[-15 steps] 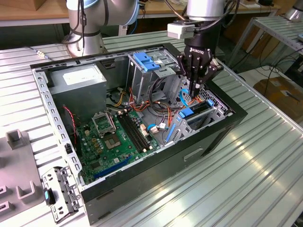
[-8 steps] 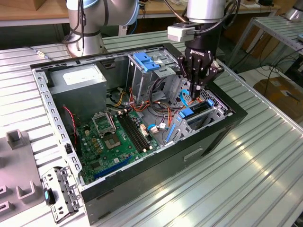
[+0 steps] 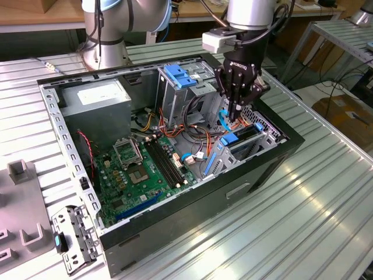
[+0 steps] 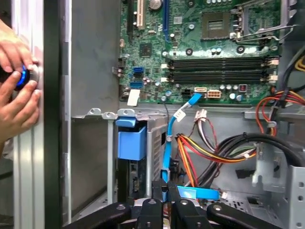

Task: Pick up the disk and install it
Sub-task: 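Insert the second disk wire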

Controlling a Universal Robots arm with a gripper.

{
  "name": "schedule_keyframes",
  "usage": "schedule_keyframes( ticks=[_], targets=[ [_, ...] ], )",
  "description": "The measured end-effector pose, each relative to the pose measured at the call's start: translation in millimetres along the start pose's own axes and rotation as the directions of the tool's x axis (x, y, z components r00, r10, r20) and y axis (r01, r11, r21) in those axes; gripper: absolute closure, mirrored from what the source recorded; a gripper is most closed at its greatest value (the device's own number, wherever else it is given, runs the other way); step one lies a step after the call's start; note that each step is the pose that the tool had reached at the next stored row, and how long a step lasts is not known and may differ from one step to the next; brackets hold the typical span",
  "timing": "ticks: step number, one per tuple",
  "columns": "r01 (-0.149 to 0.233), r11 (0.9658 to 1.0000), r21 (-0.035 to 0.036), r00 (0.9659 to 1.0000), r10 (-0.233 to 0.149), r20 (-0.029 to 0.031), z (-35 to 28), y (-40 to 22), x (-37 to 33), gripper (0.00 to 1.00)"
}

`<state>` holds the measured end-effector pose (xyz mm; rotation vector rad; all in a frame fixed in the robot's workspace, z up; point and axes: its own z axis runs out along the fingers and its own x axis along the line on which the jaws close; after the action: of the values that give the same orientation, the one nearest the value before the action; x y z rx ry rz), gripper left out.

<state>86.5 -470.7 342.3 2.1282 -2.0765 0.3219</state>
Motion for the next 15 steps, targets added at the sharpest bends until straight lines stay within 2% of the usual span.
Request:
schedule_keyframes(
  ticks=[1, 2, 3, 4, 6, 7, 9, 11, 13, 15],
  targets=[
    [-0.001, 1.0, 0.0003, 0.9998, 0.001, 0.0202, 0.0, 0.2, 0.0, 0.84],
    [-0.003, 1.0, 0.0036, 0.9991, 0.003, 0.0431, -0.2, 0.4, 0.1, 0.84],
    [-0.007, 0.9998, 0.0181, 0.999, 0.006, 0.045, -2.8, 0.4, 0.8, 0.84],
    [-0.011, 0.9994, 0.0344, 0.999, 0.009, 0.0445, -9.1, 0.1, 2.5, 0.84],
    [-0.013, 0.9989, 0.0446, 0.999, 0.011, 0.0444, -15.8, -0.2, 4.2, 0.84],
    [-0.014, 0.9989, 0.0458, 0.9988, 0.011, 0.0481, -17.1, -0.3, 4.9, 0.84],
    [-0.015, 0.9988, 0.0459, 0.9981, 0.012, 0.0606, -16.9, -0.2, 6.4, 0.84],
    [-0.017, 0.9988, 0.046, 0.9968, 0.013, 0.079, -16.3, -0.1, 8.6, 0.84],
    [-0.019, 0.9988, 0.046, 0.9943, 0.014, 0.1055, -14.9, 0.1, 13.7, 0.84],
    [-0.019, 0.9987, 0.0467, 0.9941, 0.014, 0.1078, -14.0, 0.2, 19.2, 0.84]
  ],
)
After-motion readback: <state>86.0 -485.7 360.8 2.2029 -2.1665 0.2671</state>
